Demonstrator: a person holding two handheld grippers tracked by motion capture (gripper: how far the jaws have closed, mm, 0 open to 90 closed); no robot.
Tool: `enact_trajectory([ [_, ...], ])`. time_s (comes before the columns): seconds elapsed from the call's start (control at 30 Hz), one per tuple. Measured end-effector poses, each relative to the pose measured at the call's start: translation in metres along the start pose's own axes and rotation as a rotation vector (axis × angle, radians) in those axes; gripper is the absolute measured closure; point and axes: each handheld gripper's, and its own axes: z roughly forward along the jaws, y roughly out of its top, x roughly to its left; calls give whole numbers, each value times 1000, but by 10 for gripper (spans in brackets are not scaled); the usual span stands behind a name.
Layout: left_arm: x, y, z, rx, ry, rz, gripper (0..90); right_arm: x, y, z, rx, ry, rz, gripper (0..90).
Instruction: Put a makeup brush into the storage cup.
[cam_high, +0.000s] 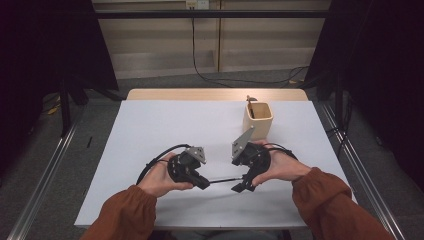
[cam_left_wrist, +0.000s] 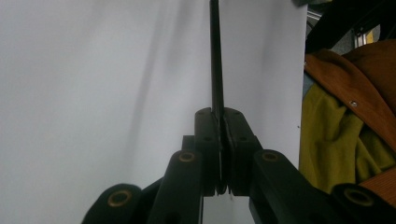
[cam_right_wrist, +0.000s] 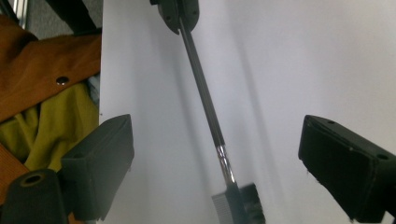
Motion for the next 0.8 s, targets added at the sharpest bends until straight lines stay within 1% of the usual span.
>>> enact_trajectory([
  [0.1,0,-3,-3,-4,3,-5,856,0,-5,-5,-26,-13,3,88],
  [0.13,0,-4,-4,-14,8,-6,856,0,-6,-6,-30,-15,7,89],
  [0.17,0,-5,-5,-12,7,-3,856,0,-8,-7,-29,-23,9,89],
  [0.2,0,-6,-5,-18,17,2,856,0,-9,-7,-34,-28,12,88],
  [0.23,0,-7,-5,-25,16,-1,856,0,-10,-7,-31,-27,15,87],
  [0.33,0,-10,-3,-15,9,2,856,1,-14,-10,-43,-32,24,82],
  [0.37,-1,-11,-3,-16,17,-1,856,0,-15,-11,-54,-38,26,76],
  [0.5,0,-15,-6,-32,23,-8,856,1,-22,-13,-73,-44,40,66],
  [0.6,2,-18,-10,-46,27,-17,856,0,-29,-16,-100,-59,48,56],
  [0.63,2,-19,-11,-53,28,-24,856,0,-31,-17,-114,-62,53,52],
  [0.67,2,-20,-11,-56,29,-22,856,0,-34,-18,-131,-65,60,50],
  [0.73,1,-23,-11,-58,28,-28,856,1,-37,-21,-144,-70,63,37],
  [0.8,-1,-23,-10,-68,29,-33,855,2,-40,-23,-150,-75,67,42],
])
